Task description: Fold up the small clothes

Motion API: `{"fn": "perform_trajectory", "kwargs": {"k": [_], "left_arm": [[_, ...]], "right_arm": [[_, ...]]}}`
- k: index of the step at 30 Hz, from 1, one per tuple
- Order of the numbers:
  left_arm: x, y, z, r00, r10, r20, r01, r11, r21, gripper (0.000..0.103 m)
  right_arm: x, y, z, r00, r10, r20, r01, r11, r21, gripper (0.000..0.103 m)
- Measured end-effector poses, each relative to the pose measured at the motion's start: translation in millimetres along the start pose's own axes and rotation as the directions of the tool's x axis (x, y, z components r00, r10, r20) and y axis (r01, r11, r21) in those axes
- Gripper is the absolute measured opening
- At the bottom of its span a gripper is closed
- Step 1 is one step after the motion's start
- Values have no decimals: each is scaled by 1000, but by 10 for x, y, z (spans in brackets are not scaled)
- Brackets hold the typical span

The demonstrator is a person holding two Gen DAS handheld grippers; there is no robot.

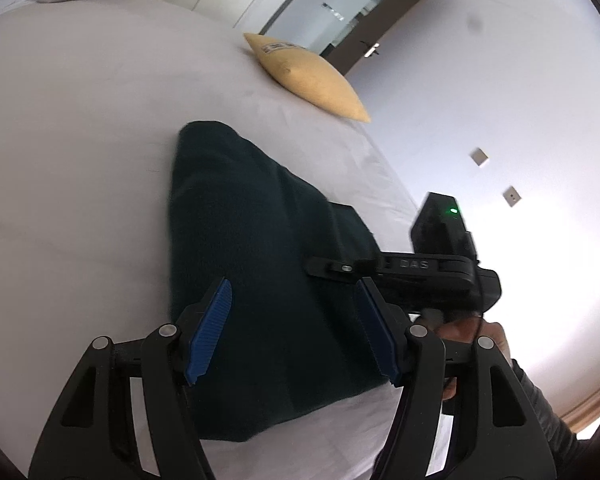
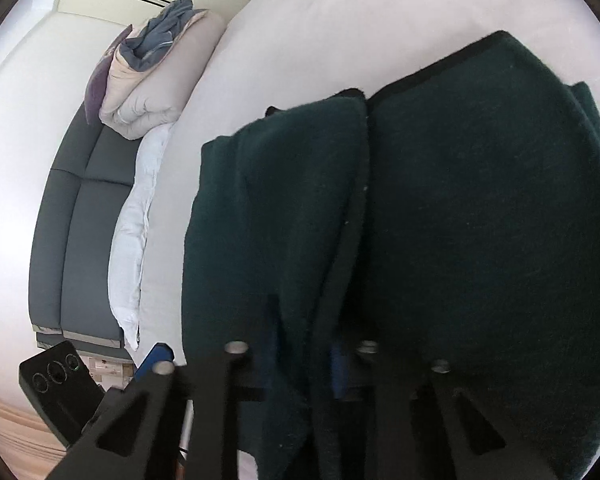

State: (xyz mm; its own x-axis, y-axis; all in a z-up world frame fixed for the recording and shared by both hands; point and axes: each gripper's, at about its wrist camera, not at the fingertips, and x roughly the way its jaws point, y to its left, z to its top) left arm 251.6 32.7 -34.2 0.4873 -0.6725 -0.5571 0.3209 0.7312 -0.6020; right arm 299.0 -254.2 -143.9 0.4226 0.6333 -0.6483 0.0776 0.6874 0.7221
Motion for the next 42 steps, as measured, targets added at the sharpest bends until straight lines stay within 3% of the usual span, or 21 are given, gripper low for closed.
{"fn": "perform_trajectory", "kwargs": {"k": [6,13,22,28,34,39,42], "left_arm": [[247,-129,-9,999,15,-31,-14,1000,19,63],[537,-377,-103,997,-8,-79,13,998,68,63],[647,-669,-31,993,0,-119,17,990,138,63],[710,-610,29,989,8,-145,18,984,176,63],[905,-480,-6,981,46,-190,-8,981,195,63],[1041,-434,-47,970,76,-232,-26,978,208,63],[1087,-409,-79,968,87,-234,-36,976,217,63]], "right_arm": [[-277,-85,38,998,-15,53,16,1000,-23,15],[-703,-506,118,994,-41,106,39,999,25,14],[-784,-513,144,992,-55,113,56,998,1,14],[-928,-686,82,989,-65,133,63,998,22,14],[-770,-887,98,992,-44,118,37,997,64,13],[-867,-865,17,991,-31,130,21,997,80,21],[-1086,-733,-139,968,-143,204,136,989,50,29]]}}
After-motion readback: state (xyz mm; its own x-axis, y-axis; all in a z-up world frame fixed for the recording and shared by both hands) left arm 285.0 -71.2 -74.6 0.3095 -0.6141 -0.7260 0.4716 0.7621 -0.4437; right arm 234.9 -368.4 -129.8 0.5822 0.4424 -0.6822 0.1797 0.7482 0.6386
